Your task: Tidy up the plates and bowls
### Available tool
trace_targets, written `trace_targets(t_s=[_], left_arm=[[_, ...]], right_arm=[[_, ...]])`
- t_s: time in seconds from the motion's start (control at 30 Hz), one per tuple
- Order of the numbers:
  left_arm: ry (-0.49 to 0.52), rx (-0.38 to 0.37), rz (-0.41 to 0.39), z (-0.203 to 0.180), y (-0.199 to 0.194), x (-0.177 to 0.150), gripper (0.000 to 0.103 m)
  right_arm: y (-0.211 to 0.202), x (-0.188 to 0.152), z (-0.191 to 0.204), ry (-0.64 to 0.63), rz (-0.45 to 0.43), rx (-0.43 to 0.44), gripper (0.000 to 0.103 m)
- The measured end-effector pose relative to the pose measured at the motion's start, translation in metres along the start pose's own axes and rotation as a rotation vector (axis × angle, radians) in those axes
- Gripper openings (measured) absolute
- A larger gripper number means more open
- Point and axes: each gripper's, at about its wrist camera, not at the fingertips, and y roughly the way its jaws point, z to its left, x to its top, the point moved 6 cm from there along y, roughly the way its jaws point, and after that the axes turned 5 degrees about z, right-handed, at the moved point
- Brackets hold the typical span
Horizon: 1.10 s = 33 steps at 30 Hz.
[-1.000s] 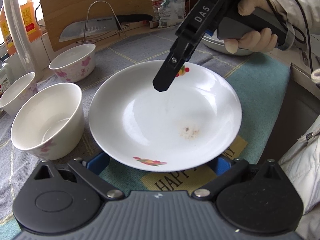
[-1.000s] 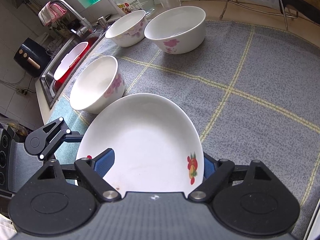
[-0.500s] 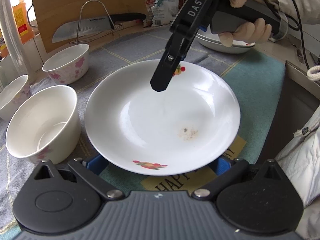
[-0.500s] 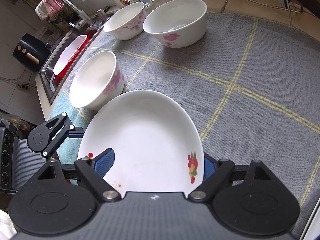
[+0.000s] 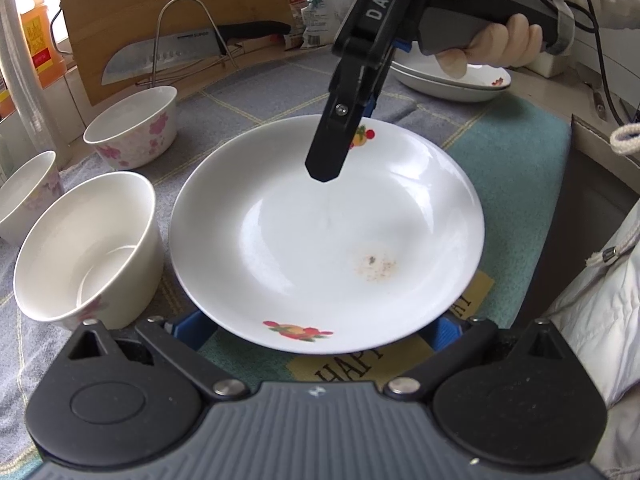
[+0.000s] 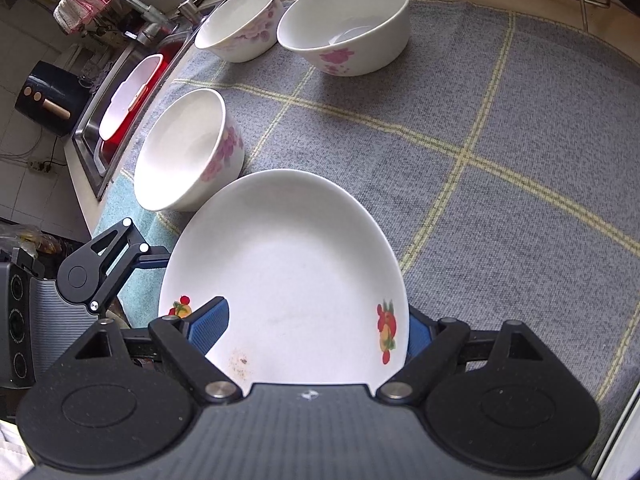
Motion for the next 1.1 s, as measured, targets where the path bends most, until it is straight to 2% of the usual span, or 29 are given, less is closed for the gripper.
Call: trace_targets(t_s=[0.6, 1.1], left_arm=[[0.035, 0.018, 0.027, -0.001, 0.0, 0.002, 0.101], [0.081, 0.017, 0.014, -0.008, -0.002, 0.022, 0.101]], right_arm=[[0.0, -0.003, 0.003, -0.024, 0.006, -0.003, 0.092], [-0.025, -0.011, -0.008, -0.016, -0.054, -0.007, 0.092]])
